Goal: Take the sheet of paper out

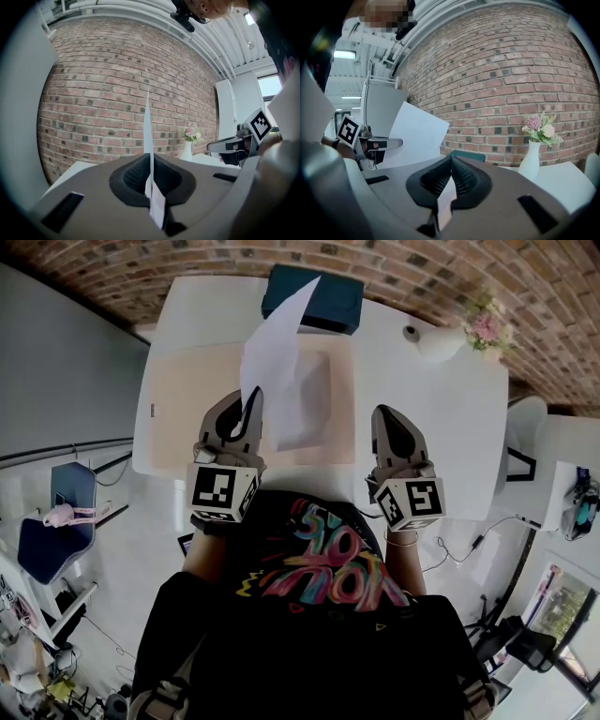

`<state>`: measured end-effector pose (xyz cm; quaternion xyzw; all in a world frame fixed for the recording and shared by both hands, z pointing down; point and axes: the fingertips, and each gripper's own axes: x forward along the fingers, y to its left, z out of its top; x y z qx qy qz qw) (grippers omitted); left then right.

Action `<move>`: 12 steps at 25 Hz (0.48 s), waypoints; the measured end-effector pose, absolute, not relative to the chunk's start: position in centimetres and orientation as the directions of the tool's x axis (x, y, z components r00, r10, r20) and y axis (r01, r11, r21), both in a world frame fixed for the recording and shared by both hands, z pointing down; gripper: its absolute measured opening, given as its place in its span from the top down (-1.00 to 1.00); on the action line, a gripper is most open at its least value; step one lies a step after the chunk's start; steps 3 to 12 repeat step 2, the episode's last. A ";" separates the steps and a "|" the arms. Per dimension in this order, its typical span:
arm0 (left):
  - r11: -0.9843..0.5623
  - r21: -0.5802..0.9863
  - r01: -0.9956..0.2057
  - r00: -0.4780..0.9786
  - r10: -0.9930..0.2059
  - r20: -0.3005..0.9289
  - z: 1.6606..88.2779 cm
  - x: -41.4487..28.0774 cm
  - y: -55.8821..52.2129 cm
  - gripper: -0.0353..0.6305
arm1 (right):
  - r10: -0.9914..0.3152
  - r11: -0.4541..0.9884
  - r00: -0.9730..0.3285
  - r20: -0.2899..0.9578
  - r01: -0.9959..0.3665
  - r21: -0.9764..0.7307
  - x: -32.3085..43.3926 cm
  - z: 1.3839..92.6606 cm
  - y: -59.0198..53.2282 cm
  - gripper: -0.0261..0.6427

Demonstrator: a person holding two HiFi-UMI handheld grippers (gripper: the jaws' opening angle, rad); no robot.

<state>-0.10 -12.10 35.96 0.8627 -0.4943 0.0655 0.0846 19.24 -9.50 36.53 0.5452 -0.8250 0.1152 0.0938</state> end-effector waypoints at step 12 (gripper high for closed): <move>-0.498 0.082 -0.863 0.504 -0.841 0.197 36.0 -0.1 -12.2 0.82 | -0.880 0.376 -0.386 0.277 -0.922 -0.091 19.3 36.5 -9.6 0.87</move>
